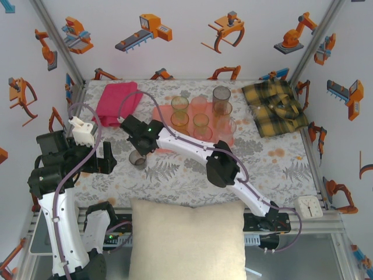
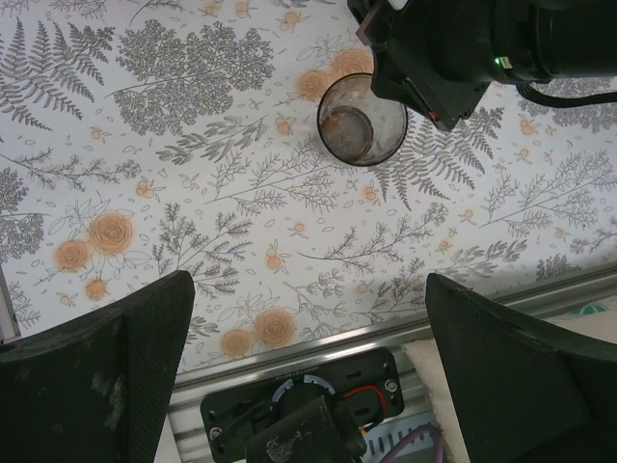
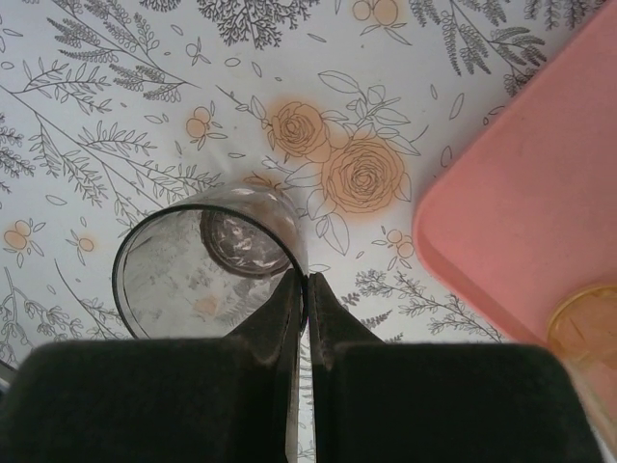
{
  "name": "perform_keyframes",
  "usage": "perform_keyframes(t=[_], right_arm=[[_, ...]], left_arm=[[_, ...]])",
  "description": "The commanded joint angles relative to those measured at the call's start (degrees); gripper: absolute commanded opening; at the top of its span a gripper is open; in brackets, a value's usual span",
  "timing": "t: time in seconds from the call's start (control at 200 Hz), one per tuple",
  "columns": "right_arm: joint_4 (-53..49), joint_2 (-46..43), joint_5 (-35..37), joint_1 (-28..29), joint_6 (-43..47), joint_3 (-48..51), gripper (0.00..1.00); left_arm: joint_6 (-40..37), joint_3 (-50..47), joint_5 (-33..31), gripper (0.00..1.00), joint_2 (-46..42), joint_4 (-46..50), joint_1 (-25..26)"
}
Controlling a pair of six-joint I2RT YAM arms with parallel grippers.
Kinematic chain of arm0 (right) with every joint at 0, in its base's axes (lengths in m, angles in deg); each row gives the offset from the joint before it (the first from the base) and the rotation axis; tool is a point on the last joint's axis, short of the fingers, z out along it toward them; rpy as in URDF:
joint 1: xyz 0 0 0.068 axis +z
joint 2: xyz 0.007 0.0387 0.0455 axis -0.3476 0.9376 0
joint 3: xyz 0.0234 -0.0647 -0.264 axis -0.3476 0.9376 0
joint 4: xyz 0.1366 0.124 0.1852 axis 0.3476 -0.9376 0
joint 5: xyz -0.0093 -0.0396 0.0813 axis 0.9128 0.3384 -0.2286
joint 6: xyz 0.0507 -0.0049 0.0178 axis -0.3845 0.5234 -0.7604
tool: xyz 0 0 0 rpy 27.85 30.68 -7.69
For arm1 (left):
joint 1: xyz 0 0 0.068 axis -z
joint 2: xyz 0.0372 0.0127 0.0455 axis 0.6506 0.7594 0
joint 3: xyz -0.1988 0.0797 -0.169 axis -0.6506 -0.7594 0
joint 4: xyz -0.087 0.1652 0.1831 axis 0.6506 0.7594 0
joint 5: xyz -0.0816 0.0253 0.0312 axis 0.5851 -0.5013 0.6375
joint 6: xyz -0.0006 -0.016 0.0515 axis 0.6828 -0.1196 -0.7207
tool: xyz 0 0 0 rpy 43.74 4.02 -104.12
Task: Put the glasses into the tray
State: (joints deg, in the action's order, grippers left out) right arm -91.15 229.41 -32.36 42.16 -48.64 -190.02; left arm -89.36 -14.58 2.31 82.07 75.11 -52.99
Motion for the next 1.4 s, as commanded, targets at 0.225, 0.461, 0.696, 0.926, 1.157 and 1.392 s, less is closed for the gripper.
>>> perform_keyframes(t=[0.225, 0.461, 0.696, 0.926, 1.157, 1.392], right_arm=[[-2.68, -4.61, 2.59, -1.94, 2.79, -3.53, 0.07], [-3.54, -5.22, 3.56, -3.40, 4.13, -4.65, 0.07], [-4.26, -6.31, 5.47, -4.96, 5.52, -4.81, 0.07], [-5.28, -7.98, 6.52, -6.84, 6.39, -4.67, 0.07], [-5.62, -9.00, 7.08, -8.25, 6.59, -3.15, 0.07], [-5.72, -9.45, 7.28, -8.85, 6.49, -1.64, 0.07]], left_arm=[[0.51, 0.33, 0.90, 0.97, -0.53, 1.06, 0.17], [0.49, 0.41, 0.95, 0.97, -0.37, 1.06, 0.17], [0.47, 0.40, 0.96, 0.97, -0.40, 1.21, 0.19], [0.49, 0.54, 1.12, 0.97, 0.14, 1.11, 0.19], [0.78, 0.75, 1.33, 0.97, 0.26, 0.91, 0.20], [0.78, 1.22, 1.51, 0.97, 0.62, 0.90, 0.25]])
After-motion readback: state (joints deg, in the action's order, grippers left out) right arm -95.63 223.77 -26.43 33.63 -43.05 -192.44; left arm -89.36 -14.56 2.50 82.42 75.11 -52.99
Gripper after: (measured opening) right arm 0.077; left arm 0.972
